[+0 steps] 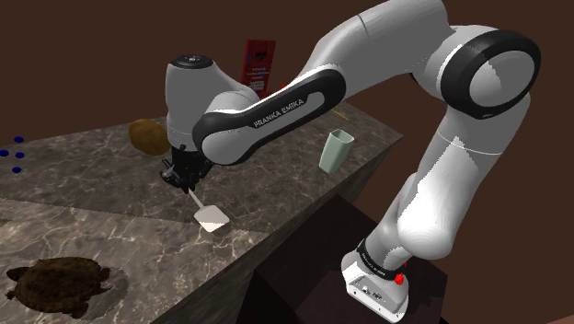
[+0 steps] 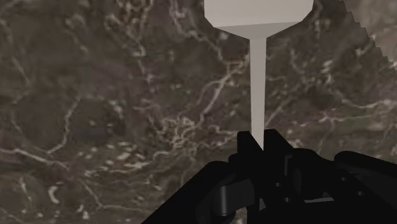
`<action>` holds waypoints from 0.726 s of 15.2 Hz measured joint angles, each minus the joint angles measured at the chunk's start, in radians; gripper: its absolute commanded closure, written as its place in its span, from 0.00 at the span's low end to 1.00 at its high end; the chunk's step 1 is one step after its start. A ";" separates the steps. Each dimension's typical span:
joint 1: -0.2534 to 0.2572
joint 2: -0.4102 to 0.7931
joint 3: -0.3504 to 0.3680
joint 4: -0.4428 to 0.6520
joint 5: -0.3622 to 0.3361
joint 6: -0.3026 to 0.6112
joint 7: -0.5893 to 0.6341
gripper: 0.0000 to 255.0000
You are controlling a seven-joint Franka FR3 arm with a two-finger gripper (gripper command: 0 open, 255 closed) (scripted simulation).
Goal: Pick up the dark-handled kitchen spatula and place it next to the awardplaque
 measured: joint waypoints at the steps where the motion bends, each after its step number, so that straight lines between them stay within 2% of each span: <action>1: 0.000 0.000 0.000 0.000 0.000 0.000 0.000 1.00; 6: 0.000 0.000 0.000 0.000 0.000 0.000 0.000 1.00; 11: -0.004 -0.035 0.006 0.019 0.022 -0.050 -0.016 1.00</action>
